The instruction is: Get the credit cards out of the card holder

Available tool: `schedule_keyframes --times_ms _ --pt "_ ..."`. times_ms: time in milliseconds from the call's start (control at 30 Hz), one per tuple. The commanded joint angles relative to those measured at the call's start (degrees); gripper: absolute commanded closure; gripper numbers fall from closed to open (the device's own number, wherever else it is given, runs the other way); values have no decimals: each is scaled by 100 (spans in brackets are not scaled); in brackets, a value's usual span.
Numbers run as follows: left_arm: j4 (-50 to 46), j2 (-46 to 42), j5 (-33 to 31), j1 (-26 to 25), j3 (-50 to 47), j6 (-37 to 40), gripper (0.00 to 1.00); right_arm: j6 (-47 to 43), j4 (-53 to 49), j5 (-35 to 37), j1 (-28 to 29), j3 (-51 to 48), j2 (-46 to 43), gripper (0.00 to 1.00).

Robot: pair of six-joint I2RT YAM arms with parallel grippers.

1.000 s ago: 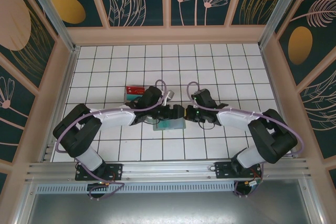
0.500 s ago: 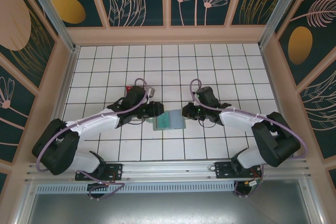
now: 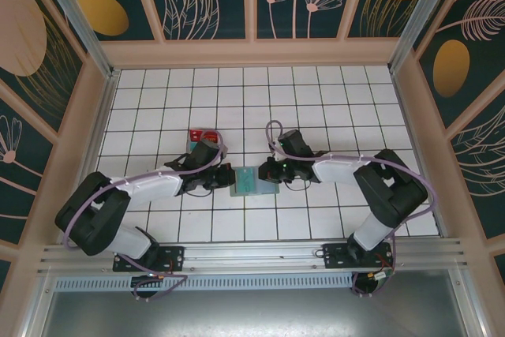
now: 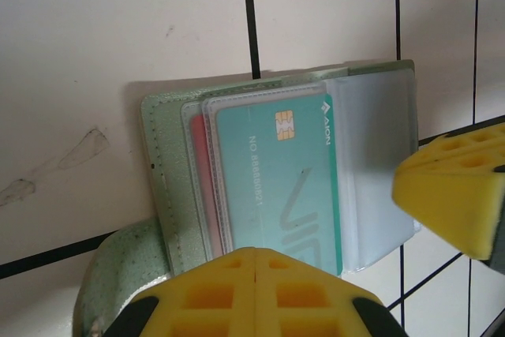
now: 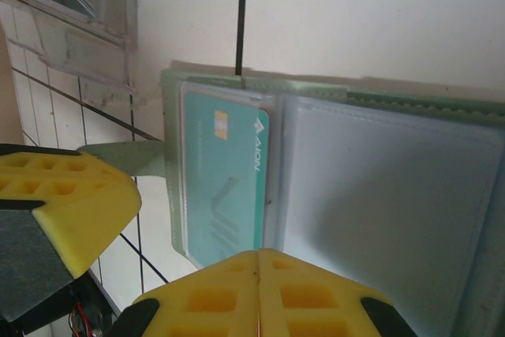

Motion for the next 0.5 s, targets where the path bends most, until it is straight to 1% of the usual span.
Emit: schedule_keyframes --times_ms 0,467 --pt "152 102 107 -12 9 8 93 5 123 -217 84 232 159 92" --pt "236 393 85 -12 19 -44 94 -47 40 -287 208 355 444 91"
